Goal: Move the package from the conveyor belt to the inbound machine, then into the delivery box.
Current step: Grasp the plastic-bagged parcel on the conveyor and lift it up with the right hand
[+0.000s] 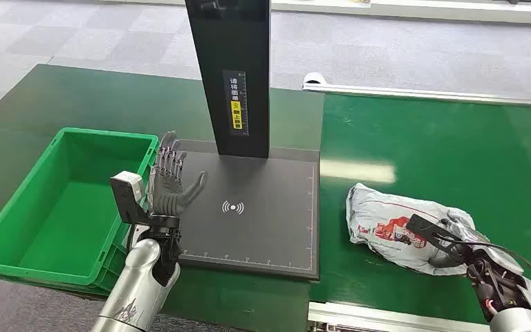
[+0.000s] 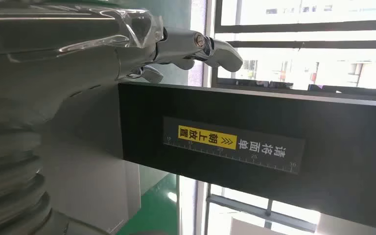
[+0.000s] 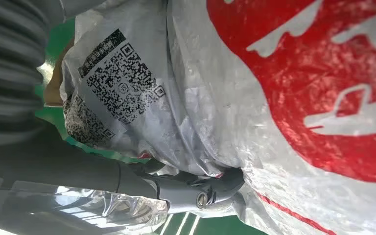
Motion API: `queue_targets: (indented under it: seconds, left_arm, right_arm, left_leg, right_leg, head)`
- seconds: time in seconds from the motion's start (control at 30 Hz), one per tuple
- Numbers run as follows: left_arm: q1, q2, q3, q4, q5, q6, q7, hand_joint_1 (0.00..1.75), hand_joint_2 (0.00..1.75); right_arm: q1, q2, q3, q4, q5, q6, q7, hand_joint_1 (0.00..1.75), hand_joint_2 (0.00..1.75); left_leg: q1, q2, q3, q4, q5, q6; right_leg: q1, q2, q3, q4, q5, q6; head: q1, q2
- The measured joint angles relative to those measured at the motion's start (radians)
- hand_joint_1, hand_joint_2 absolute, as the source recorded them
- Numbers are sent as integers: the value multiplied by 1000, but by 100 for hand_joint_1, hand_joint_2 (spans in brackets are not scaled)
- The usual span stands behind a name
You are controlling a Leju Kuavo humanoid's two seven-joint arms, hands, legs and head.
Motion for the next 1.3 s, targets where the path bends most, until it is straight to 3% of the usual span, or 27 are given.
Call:
queue_targets:
  seconds: [0.4,0.8,0.87,0.97,1.13,1.3]
  left_arm:
    - [0,4,9,2,-3,0,0,0,175]
    - [2,10,16,-4,-2,0,0,0,175]
    - [4,11,18,-7,2,0,-4,0,175]
    - [10,14,23,-18,8,-3,-12,0,175]
    - [38,16,33,-71,21,10,-57,0,175]
    - [64,16,35,-128,29,16,-80,0,175]
  right_arm:
    - [-36,13,53,2,-31,-7,-101,175,175]
    - [-40,35,82,-1,-37,-34,-130,175,175]
    - [-18,45,83,-41,-59,-134,-226,175,175]
    - [53,77,88,-238,-110,-376,-414,175,175]
    - [116,124,85,-550,-201,-524,-333,175,175]
    - [149,159,39,-732,-370,-641,-415,175,175]
  left_leg:
    - [0,0,0,0,0,0]
    - [0,0,-3,0,0,0]
    - [0,-1,-4,0,0,0]
    - [1,0,-4,0,0,0]
    - [1,0,-5,-1,0,0]
    - [0,-1,-5,-1,0,0]
  right_leg:
    - [1,1,-1,0,0,0]
    - [0,0,-2,0,0,0]
    - [0,-1,-2,0,0,0]
    - [1,1,-4,1,0,0]
    - [1,1,-6,1,0,-1]
    - [0,-1,-5,1,-1,0]
  head:
    - [0,0]
    - [0,0]
    - [0,0]
    - [0,0]
    - [0,0]
    - [0,0]
